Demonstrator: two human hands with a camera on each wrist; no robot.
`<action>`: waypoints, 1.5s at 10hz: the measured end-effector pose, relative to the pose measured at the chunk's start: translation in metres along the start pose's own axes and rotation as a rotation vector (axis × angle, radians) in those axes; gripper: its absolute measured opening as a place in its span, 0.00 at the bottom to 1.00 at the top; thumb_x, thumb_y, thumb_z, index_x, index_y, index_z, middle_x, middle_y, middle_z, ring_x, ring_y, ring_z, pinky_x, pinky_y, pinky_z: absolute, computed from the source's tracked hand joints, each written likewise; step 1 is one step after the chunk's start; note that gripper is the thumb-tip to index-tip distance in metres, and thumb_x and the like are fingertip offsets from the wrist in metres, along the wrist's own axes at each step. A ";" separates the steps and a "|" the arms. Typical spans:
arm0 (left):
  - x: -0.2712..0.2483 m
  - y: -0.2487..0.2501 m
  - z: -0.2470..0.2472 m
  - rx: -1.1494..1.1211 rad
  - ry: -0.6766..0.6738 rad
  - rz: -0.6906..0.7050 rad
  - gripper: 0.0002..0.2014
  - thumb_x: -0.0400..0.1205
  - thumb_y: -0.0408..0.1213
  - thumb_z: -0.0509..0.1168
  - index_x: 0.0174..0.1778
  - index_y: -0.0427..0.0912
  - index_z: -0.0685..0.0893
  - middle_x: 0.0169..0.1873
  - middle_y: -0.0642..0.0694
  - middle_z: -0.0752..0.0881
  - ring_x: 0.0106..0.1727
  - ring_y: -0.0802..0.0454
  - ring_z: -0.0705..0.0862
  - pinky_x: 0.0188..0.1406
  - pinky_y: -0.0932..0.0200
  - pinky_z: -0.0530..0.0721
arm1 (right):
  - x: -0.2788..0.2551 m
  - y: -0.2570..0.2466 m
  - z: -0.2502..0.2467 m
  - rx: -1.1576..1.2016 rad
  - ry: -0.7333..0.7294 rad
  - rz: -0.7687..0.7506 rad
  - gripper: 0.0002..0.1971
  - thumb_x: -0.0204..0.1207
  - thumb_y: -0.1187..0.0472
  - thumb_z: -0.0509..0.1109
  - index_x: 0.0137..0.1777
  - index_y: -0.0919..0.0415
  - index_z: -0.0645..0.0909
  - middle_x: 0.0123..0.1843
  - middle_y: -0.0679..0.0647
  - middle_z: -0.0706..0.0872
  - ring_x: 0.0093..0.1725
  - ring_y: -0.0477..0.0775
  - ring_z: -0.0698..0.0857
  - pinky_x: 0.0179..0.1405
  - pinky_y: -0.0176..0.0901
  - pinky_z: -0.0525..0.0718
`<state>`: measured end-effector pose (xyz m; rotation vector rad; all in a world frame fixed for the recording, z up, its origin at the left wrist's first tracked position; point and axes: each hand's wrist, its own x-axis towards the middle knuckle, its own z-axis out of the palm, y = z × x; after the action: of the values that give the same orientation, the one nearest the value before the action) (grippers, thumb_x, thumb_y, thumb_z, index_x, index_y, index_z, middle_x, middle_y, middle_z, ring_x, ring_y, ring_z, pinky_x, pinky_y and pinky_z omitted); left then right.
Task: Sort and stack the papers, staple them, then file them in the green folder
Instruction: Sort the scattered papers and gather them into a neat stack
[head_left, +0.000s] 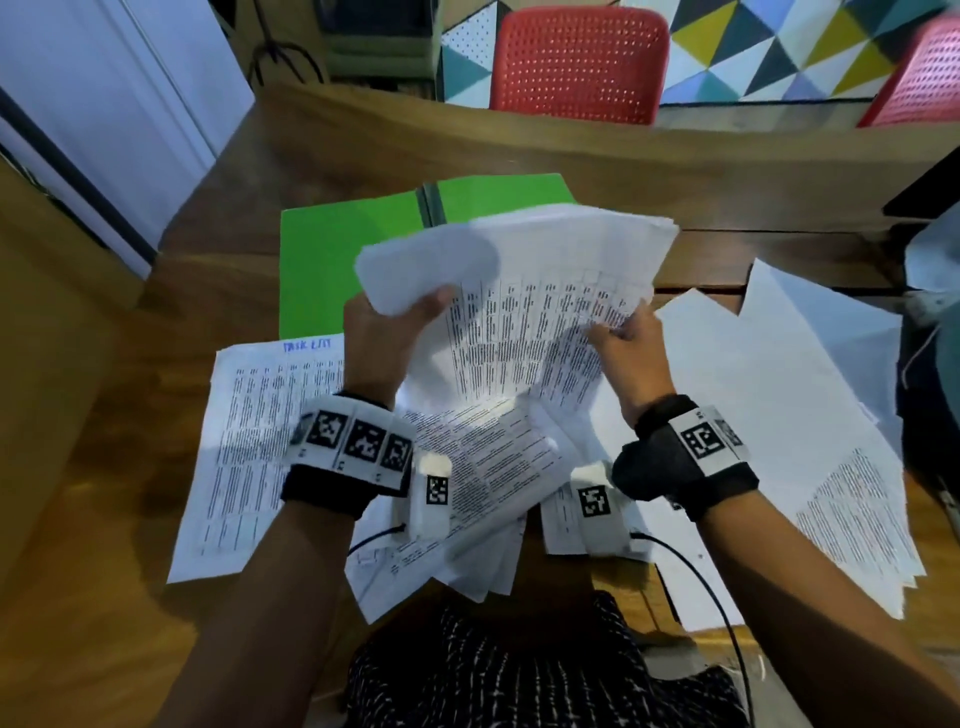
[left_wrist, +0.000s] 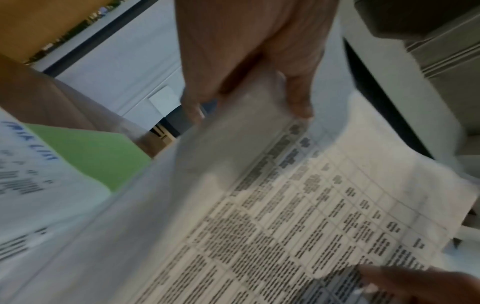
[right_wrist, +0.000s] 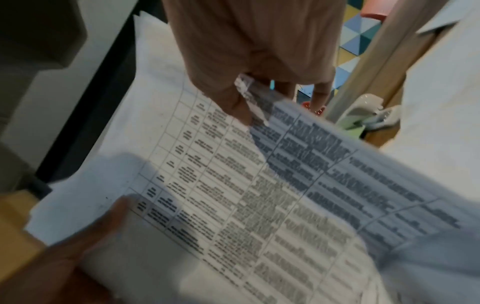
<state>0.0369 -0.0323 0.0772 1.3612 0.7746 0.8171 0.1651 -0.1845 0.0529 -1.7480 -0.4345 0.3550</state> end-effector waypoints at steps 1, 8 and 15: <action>0.009 0.019 -0.010 0.054 0.162 0.127 0.23 0.67 0.36 0.78 0.56 0.32 0.83 0.41 0.47 0.87 0.34 0.68 0.85 0.42 0.66 0.88 | 0.003 -0.014 0.001 -0.201 -0.029 -0.115 0.12 0.75 0.76 0.63 0.49 0.60 0.82 0.45 0.56 0.87 0.45 0.41 0.85 0.50 0.36 0.85; 0.033 0.006 -0.114 0.061 0.284 -0.241 0.24 0.81 0.40 0.66 0.71 0.34 0.73 0.59 0.45 0.82 0.60 0.53 0.81 0.30 0.80 0.77 | -0.010 -0.015 0.135 0.401 -0.199 0.561 0.09 0.78 0.59 0.67 0.53 0.63 0.76 0.39 0.55 0.76 0.33 0.48 0.80 0.34 0.42 0.80; 0.048 -0.111 -0.208 0.759 0.059 -0.726 0.26 0.83 0.39 0.59 0.75 0.29 0.65 0.75 0.33 0.69 0.73 0.35 0.73 0.73 0.45 0.73 | -0.070 0.046 0.231 -0.352 -0.347 0.275 0.25 0.73 0.78 0.60 0.71 0.69 0.63 0.53 0.66 0.80 0.50 0.65 0.82 0.54 0.58 0.84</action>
<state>-0.1105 0.1116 -0.0469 1.5287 1.6013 -0.0409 0.0015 -0.0275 -0.0411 -2.1031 -0.5283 0.8269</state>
